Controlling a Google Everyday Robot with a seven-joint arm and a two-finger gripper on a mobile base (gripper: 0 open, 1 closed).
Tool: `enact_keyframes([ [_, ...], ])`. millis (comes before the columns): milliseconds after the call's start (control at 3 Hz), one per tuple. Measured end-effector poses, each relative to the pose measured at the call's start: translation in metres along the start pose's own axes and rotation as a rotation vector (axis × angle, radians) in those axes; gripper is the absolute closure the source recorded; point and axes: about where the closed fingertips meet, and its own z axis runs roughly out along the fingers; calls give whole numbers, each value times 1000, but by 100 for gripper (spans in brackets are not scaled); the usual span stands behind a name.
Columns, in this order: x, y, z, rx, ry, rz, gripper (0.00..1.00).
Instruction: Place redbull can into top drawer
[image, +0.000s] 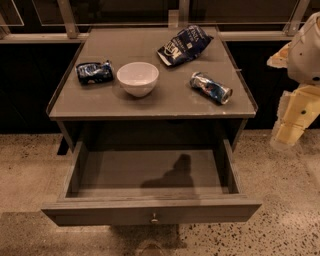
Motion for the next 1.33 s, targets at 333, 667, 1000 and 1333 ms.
enact_keyframes([
  [333,0,0,0,0,0,0,0],
  [667,0,-5,-1,20,-14,2,0],
  [1000,6,-43,9,72,-100,45,0],
  [1333,2,-96,26,136,-212,97,0],
])
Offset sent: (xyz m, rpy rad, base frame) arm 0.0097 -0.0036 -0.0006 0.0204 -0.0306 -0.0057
